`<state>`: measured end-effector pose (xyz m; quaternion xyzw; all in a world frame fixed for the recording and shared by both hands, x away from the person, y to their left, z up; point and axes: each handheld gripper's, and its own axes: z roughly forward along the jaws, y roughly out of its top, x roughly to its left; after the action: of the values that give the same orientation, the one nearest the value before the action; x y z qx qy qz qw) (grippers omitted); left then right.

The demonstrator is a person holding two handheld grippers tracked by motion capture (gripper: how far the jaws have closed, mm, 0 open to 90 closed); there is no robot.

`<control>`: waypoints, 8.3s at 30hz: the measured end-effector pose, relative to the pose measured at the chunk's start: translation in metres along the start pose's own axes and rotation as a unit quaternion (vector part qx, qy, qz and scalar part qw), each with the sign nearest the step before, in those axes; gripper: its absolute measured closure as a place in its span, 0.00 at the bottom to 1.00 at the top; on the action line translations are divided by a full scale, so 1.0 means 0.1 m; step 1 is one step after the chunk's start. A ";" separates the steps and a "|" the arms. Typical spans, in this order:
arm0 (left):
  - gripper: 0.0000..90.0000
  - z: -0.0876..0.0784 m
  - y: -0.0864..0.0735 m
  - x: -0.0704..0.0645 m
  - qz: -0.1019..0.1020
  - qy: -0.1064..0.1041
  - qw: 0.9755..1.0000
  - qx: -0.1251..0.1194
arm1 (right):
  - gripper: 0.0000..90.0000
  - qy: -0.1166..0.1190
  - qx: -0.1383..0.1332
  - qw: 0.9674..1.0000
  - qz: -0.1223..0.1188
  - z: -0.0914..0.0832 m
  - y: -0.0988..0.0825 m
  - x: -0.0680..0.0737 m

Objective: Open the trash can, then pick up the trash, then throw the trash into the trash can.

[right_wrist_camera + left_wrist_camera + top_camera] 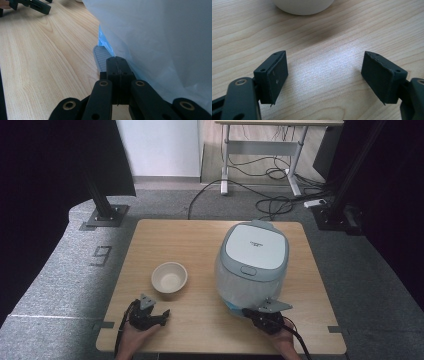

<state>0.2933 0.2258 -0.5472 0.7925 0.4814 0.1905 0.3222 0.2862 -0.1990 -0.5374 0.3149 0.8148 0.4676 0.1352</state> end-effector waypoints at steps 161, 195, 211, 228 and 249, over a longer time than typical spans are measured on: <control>0.86 0.22 0.65 0.54 -0.100 -0.033 0.994 -0.018 | 1.00 -0.041 0.031 0.998 -0.047 0.18 -0.01 0.13; 0.94 -0.76 0.98 0.21 -0.047 -0.114 0.983 -0.136 | 1.00 -0.041 0.030 0.997 -0.051 0.18 -0.01 0.13; 0.94 -1.39 1.42 0.07 -0.022 -0.160 0.969 -0.184 | 1.00 -0.041 0.029 0.998 -0.046 0.18 -0.02 0.13; 0.94 -1.58 1.99 -0.22 0.017 -0.181 0.965 -0.191 | 1.00 -0.039 0.029 0.998 -0.047 0.17 -0.02 0.12; 0.94 -1.37 2.36 -0.36 0.012 -0.201 0.962 -0.183 | 1.00 -0.041 0.028 0.998 -0.048 0.18 -0.02 0.13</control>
<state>0.3441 0.1614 -0.2842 0.7478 0.3540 0.1162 0.5496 0.2845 -0.1795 -0.5472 0.2981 0.8354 0.4244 0.1819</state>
